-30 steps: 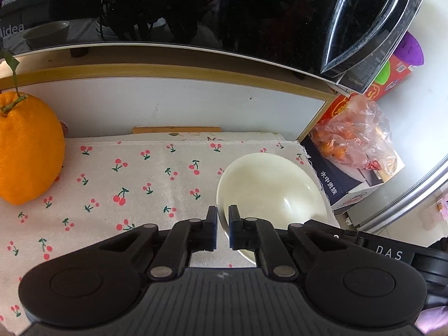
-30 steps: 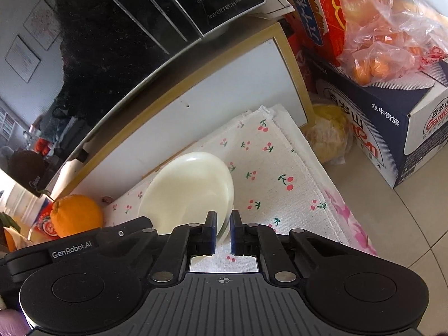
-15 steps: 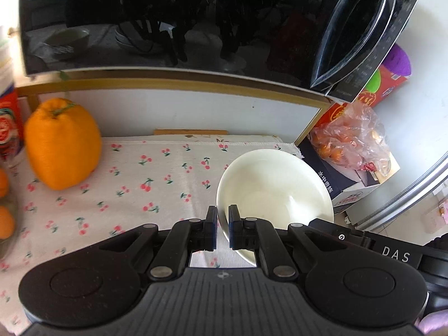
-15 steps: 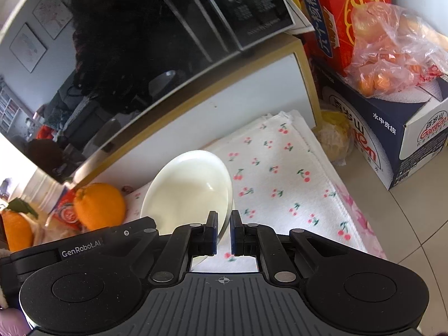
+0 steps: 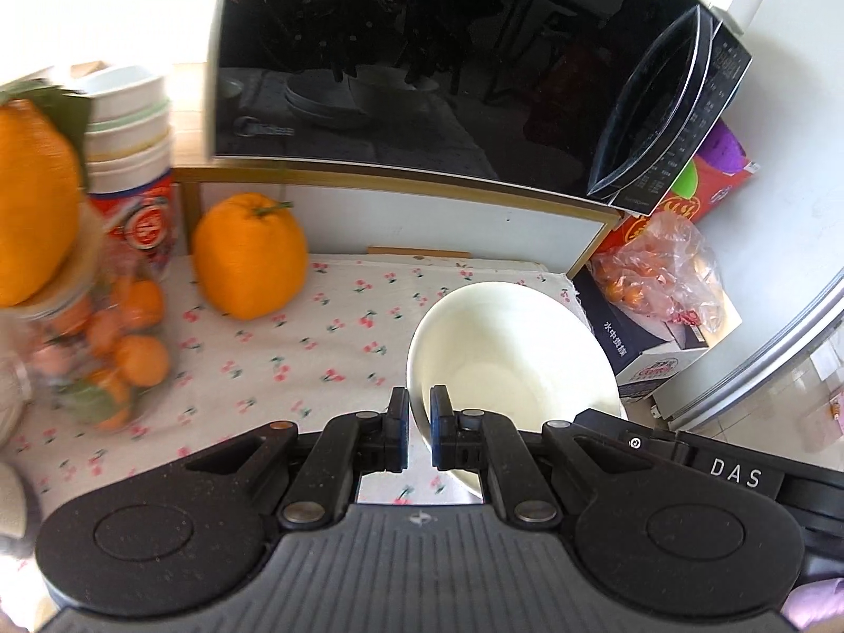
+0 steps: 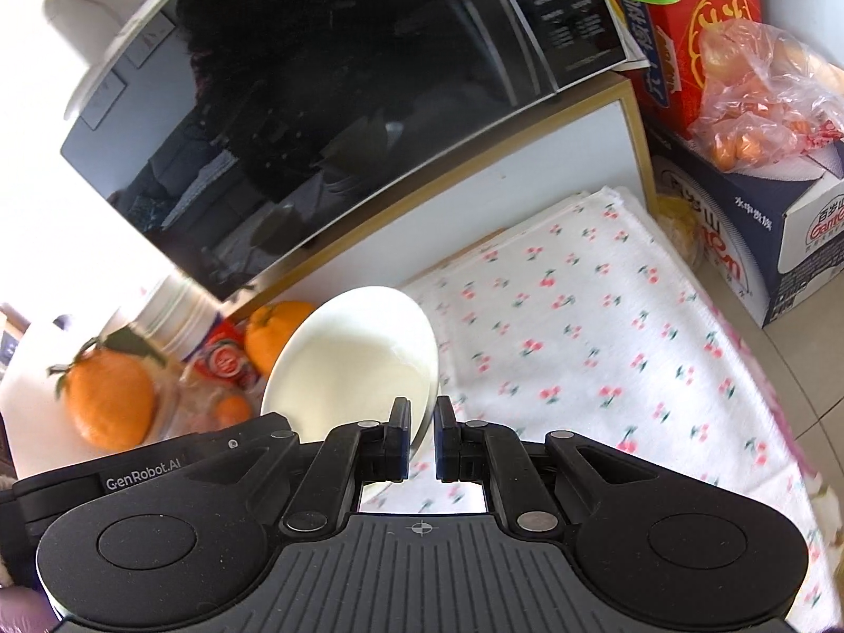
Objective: Organize plates and bowls
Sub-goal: 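Lift the bowl with both tools and carry it back toward the plate stack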
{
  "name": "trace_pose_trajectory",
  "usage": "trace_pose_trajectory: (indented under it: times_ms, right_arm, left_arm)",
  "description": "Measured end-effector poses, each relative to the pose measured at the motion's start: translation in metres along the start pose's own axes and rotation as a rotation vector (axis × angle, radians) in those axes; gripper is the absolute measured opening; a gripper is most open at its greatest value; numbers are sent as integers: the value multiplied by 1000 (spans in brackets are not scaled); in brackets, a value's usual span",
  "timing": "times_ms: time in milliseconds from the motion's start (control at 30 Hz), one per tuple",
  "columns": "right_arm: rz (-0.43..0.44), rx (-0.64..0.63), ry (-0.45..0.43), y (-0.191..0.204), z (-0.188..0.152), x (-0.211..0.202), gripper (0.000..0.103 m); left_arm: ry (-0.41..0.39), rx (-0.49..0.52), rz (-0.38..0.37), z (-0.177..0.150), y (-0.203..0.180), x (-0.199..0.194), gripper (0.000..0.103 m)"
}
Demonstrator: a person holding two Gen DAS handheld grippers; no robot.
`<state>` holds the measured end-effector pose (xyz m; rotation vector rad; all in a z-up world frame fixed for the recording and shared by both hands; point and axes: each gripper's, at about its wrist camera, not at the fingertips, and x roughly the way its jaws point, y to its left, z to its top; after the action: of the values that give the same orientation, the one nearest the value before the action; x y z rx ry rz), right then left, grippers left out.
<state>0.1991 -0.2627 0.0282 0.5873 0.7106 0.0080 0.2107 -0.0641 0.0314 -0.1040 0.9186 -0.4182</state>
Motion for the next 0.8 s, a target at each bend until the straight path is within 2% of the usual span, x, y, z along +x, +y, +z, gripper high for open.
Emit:
trace_pose_trajectory:
  times_ms: [433,800]
  right_arm:
    - [48,-50,28,57,-67,-13,9]
    - [95,-58,34,82,-106,-22,10]
  left_arm:
    - [-12,-84,32,-44,50,-60,7]
    - [-53,-136,43,-79,78,-94,7]
